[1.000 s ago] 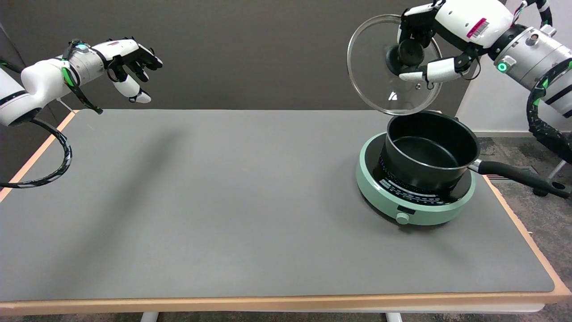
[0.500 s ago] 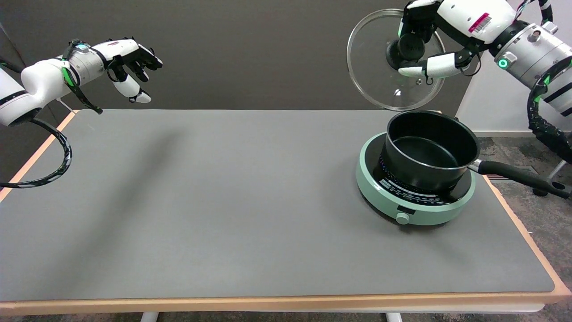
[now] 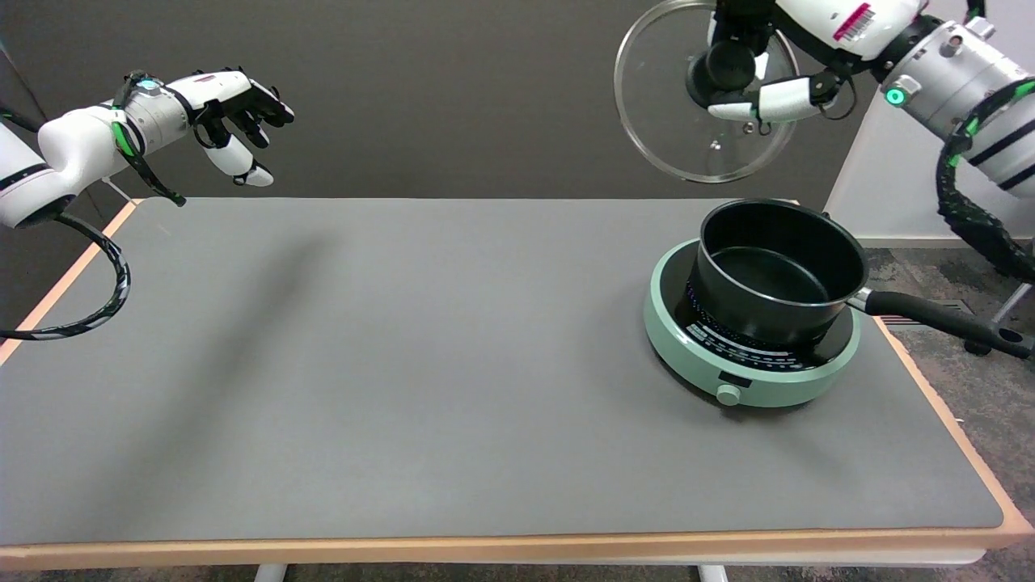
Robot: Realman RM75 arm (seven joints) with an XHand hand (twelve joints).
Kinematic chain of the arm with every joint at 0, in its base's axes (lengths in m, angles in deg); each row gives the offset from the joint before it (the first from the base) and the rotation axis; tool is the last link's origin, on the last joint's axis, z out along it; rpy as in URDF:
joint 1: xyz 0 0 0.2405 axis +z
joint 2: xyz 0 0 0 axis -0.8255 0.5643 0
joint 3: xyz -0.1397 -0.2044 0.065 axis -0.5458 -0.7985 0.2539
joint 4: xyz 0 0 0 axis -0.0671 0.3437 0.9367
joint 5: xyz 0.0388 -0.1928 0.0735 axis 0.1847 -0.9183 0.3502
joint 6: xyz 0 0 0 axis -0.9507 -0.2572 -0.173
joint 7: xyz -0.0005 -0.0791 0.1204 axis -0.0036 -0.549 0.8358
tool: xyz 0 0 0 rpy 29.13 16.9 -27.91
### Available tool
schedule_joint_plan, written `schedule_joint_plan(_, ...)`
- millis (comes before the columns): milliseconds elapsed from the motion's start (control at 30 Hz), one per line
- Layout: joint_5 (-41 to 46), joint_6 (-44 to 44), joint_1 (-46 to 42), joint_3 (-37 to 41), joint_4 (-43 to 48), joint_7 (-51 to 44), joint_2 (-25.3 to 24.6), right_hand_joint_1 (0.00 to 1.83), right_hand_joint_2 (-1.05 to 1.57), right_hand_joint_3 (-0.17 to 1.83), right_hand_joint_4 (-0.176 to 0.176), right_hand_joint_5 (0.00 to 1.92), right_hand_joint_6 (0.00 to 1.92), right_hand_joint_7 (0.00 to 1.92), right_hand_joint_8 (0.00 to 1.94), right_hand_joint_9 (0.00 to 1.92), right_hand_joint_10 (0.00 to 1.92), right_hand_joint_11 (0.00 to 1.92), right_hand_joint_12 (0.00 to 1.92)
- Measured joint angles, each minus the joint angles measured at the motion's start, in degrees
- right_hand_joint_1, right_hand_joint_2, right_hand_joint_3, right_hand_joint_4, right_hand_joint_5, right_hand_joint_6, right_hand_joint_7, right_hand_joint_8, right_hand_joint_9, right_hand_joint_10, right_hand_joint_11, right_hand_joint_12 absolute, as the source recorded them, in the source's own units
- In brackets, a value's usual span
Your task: Place the pot lid onto the table.
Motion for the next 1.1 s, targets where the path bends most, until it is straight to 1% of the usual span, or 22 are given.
schedule_joint_plan(233,-1.53,-1.11,7.79,-7.35,-2.17,-0.16,-1.21,1.22,1.01,0.33,-0.111,0.75,1.28,1.02,1.13,0.93,1.01,0.67,1.19)
schedule_joint_plan(467,-2.84,-1.59,16.39,-17.14,-4.86,-0.31,-3.69,1.22,1.01,0.33,-0.111,0.75,1.28,1.02,1.13,0.93,1.01,0.67,1.19)
schedule_joint_plan(800,-5.35,-1.8,29.31,-32.54,-10.56,-0.66,-9.92,1.23,1.01,0.33,-0.111,0.75,1.28,1.02,1.13,0.93,1.01,0.67,1.19)
schedule_joint_plan(967,-6.41,-1.83,33.77,-38.52,-13.23,-0.84,-12.82,1.22,1.01,0.33,-0.11,0.75,1.28,1.02,1.13,0.93,1.01,0.67,1.2)
schedule_joint_plan(1100,-7.17,-1.88,36.57,-42.88,-15.5,-1.12,-15.18,1.23,1.01,0.32,-0.11,0.75,1.28,1.02,1.13,0.93,1.01,0.69,1.24)
